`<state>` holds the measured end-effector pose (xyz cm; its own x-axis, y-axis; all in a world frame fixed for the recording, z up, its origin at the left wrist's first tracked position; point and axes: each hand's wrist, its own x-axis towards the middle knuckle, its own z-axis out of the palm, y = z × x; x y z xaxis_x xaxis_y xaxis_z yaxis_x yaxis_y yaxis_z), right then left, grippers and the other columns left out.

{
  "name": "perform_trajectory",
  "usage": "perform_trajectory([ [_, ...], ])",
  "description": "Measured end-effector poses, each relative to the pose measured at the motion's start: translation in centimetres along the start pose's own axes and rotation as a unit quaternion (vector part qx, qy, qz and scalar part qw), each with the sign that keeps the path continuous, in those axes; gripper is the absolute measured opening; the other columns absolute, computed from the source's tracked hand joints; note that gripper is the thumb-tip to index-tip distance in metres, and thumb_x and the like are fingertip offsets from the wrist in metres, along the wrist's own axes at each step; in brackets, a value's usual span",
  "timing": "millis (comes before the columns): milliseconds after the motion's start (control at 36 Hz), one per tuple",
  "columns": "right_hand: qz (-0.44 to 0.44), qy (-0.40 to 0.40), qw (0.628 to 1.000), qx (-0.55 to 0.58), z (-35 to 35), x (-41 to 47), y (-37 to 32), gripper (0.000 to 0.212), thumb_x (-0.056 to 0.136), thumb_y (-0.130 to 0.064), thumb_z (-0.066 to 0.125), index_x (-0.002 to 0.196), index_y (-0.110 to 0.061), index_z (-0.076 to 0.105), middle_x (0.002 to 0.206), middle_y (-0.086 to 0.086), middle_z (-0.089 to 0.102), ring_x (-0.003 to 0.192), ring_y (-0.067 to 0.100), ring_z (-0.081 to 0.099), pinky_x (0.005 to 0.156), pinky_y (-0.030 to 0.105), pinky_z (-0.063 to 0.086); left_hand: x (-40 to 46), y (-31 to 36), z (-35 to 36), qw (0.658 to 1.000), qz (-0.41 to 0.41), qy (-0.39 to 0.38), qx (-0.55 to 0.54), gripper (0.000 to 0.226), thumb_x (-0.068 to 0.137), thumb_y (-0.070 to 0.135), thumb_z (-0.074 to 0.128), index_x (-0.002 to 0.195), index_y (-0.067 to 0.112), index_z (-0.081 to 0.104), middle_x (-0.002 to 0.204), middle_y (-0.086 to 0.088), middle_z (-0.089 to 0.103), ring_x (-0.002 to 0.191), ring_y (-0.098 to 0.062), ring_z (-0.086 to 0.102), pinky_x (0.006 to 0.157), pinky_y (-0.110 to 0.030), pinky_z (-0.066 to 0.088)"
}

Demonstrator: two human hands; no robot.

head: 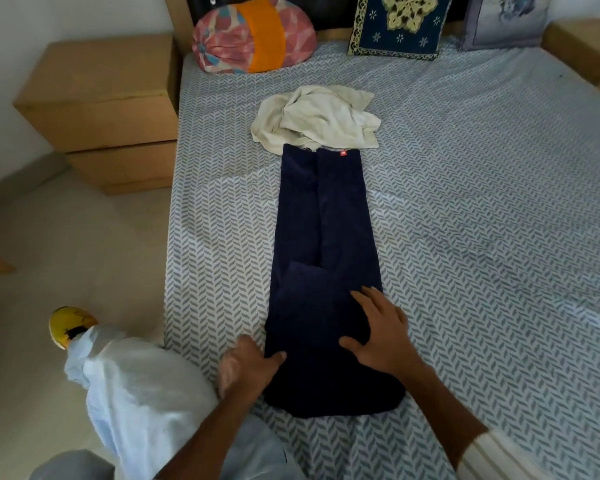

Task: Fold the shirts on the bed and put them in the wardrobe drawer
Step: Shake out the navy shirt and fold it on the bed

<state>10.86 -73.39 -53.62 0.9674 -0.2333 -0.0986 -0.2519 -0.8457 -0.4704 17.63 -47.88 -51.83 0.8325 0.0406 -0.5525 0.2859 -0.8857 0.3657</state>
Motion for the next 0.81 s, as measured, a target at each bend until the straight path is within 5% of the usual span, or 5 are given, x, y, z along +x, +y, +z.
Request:
perform_trajectory([
  [111,0.039,-0.038,0.998,-0.035,-1.1,-4.0,3.5,0.106,0.067,-0.075,0.064,0.155,-0.032,0.024,0.157,-0.005,0.028,0.14,0.017,0.034,0.116,0.051,0.025,-0.4,-0.4,-0.1,0.999,0.026,-0.008,0.016,0.066,0.07,0.072,0.07,0.103,0.016,0.059,0.099,-0.004,0.067,0.096,-0.023,0.063,0.078,-0.03,0.053],
  [250,0.117,0.057,0.989,0.063,-1.1,-6.6,4.8,0.054,0.086,-0.029,0.074,0.135,-0.017,0.053,0.117,0.001,0.062,0.105,0.02,0.061,0.088,0.028,0.045,-1.5,-0.7,-0.2,0.993,0.093,-0.062,0.049,0.066,0.054,0.082,0.069,0.086,0.025,0.061,0.082,0.007,0.068,0.08,-0.013,0.066,0.07,-0.026,0.055],
  [444,0.156,0.108,0.975,0.112,0.3,-7.8,3.1,0.004,0.095,-0.022,0.064,0.094,-0.021,0.06,0.081,-0.006,0.065,0.068,-0.004,0.053,0.062,0.019,0.044,-2.7,-1.6,-0.2,0.977,0.18,-0.029,0.112,0.04,0.077,0.04,0.067,0.108,0.02,0.05,0.096,0.001,0.065,0.092,-0.02,0.065,0.084,-0.034,0.056],
  [556,0.172,0.123,0.969,0.128,0.8,-8.4,3.0,0.013,0.094,-0.015,0.064,0.087,-0.022,0.056,0.075,-0.016,0.055,0.068,-0.005,0.051,0.059,0.009,0.033,-2.9,-2.3,0.5,0.959,0.235,0.006,0.157,0.044,0.084,0.021,0.055,0.125,0.019,0.04,0.101,-0.005,0.065,0.09,-0.024,0.065,0.085,-0.038,0.055],
  [806,0.106,0.186,0.974,0.078,2.0,-10.1,4.2,0.033,0.067,0.013,0.073,0.089,-0.011,0.068,0.093,-0.006,0.055,0.073,0.007,0.051,0.06,0.007,0.034,-3.0,-3.8,0.7,0.961,0.239,0.022,0.136,0.019,0.087,0.013,0.052,0.106,0.014,0.054,0.094,-0.005,0.065,0.088,-0.022,0.064,0.083,-0.034,0.054],
])
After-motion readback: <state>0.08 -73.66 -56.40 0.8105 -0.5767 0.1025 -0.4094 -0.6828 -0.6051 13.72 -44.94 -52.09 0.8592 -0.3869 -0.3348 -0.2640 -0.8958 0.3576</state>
